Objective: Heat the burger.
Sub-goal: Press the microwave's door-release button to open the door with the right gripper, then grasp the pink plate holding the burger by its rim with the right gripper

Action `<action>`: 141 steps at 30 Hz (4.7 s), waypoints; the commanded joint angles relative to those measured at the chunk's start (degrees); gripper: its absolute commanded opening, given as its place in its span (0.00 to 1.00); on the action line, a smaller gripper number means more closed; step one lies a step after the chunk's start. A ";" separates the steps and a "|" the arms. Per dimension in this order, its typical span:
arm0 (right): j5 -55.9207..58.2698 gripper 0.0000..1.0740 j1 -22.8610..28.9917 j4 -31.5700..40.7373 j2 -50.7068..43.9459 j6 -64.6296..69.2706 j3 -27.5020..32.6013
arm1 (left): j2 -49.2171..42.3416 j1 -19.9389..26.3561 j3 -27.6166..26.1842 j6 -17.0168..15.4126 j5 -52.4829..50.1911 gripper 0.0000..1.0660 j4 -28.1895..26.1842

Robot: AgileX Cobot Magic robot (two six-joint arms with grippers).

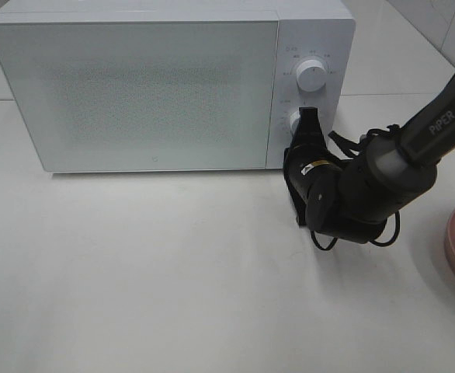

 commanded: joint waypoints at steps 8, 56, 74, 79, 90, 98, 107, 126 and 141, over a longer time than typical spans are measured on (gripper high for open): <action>-13.24 0.00 -2.23 -0.80 1.38 -1.49 -9.40 | -0.86 -0.11 -0.06 -0.11 -0.74 0.94 -0.52; -4.13 0.00 1.20 -2.64 -4.01 -2.12 -2.41 | -0.86 -0.11 -0.06 -0.11 -0.74 0.94 -0.52; 2.64 0.00 3.21 -1.66 -6.65 -4.24 1.43 | -0.86 -0.11 -0.06 -0.11 -0.74 0.94 -0.52; 2.69 0.00 3.21 -1.66 -8.65 -4.76 5.04 | -0.86 -0.11 -0.06 -0.11 -0.74 0.94 -0.52; 5.27 0.00 3.21 -2.18 -16.62 -8.54 15.99 | -0.86 -0.11 -0.06 -0.11 -0.74 0.94 -0.52; 10.89 0.01 3.09 -1.89 -23.61 -18.56 20.51 | -0.86 -0.11 -0.06 -0.11 -0.74 0.94 -0.52; 23.26 0.02 1.15 -1.95 -29.39 -38.90 20.63 | -0.86 -0.11 -0.06 -0.11 -0.74 0.94 -0.52; 60.96 0.05 -10.66 -13.58 -36.27 -74.43 13.87 | -0.86 -0.11 -0.06 -0.11 -0.74 0.94 -0.52; 90.41 0.41 -10.94 -37.41 -36.78 -75.46 1.95 | -0.86 -0.11 -0.06 -0.11 -0.74 0.94 -0.52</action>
